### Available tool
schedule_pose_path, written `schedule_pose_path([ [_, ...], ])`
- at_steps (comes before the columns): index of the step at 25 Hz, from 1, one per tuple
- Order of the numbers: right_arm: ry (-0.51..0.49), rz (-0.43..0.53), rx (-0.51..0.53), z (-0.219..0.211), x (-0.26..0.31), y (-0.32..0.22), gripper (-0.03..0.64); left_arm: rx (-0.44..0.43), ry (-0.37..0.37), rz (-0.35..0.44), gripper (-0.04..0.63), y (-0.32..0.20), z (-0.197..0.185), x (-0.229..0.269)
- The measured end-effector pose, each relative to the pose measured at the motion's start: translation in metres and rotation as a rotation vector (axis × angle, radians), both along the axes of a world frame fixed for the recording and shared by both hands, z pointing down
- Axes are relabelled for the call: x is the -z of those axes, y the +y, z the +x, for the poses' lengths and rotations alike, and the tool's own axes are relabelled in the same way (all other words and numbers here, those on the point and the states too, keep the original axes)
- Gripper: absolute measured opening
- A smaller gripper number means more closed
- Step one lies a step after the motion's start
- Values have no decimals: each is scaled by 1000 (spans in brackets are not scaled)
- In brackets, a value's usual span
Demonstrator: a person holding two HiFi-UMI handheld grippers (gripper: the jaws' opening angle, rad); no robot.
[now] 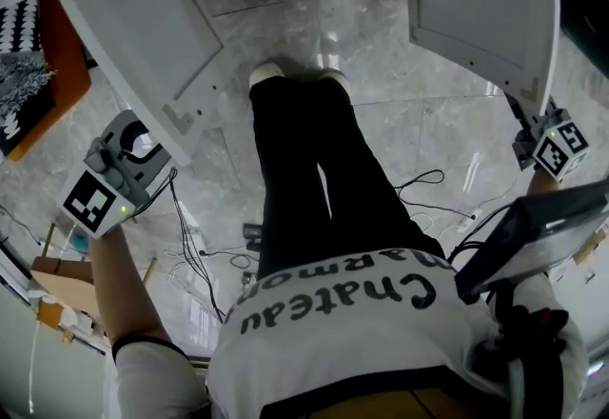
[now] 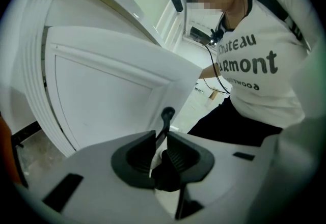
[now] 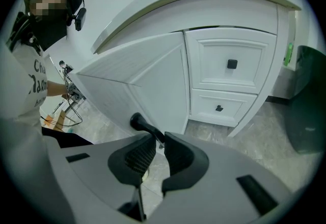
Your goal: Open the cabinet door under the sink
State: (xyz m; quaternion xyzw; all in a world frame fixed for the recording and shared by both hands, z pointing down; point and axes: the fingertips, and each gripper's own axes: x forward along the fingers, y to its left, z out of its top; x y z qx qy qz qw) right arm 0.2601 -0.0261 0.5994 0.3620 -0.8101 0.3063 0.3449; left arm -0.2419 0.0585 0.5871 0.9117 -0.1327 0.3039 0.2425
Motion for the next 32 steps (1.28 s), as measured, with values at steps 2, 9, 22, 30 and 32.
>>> schedule_pose_path([
  [2,5,-5,-4,3,-2,0,57,18,-1,-8,66,2,-7,0],
  [9,21,-28,-15,4,-3,2,57,67,-62,-34,67,8,-35,0],
  [22,35,-66,-57,6,-6,1,56,148,-143,-79,67,11,-76,-6],
  [30,74,-114,-76,7,-8,2,55,206,-194,-184,67,15,-83,-9],
  [32,94,-129,-79,8,-9,2,55,252,-200,-221,67,15,-90,-11],
])
